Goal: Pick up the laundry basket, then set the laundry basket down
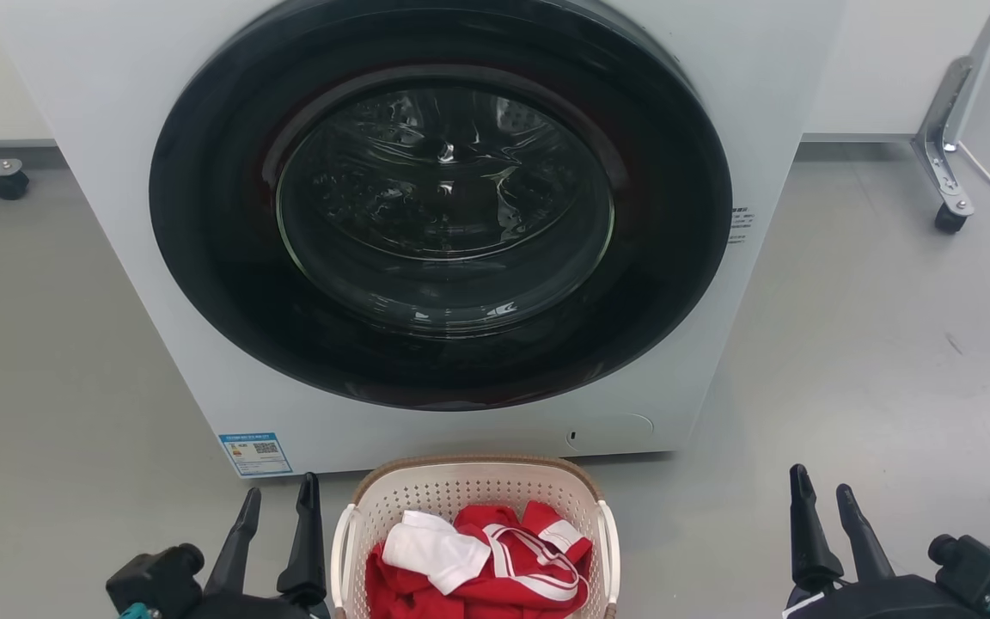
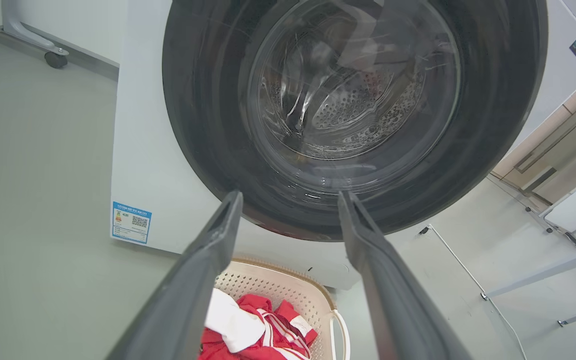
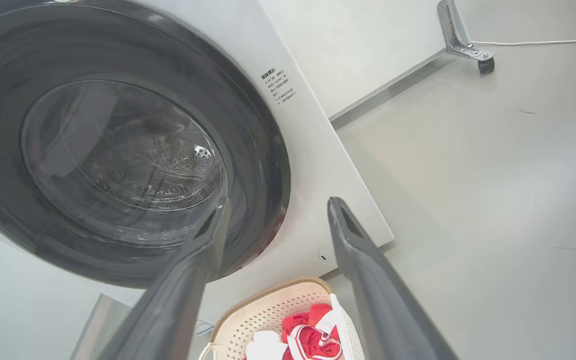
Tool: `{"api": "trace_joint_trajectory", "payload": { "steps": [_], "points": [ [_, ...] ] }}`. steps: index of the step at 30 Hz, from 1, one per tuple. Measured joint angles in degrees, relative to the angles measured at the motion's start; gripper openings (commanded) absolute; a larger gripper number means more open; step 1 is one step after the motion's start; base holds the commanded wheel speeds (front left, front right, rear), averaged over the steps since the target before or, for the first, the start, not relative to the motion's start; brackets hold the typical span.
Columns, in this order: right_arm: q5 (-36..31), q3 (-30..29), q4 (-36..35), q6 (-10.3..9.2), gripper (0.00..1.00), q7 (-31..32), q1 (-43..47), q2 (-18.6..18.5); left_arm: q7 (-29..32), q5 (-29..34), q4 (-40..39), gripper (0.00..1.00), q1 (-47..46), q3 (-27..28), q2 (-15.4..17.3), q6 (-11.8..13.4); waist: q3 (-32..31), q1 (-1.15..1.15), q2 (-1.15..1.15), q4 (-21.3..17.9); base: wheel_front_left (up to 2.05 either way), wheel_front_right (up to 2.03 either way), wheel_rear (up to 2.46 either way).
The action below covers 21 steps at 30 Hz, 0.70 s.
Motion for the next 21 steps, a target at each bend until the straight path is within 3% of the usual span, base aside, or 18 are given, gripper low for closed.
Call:
{"api": "trace_joint_trajectory", "payload": {
  "steps": [21],
  "points": [
    [-18.1,3.7,-3.7,-2.99,1.00,-4.5,1.9,-0.3,-4.6,20.3,-3.3,1.00,2.4,-1.9,0.0,3.1,0.1,0.00,0.00,0.2,0.00,0.00,0.00]
  ]
}}
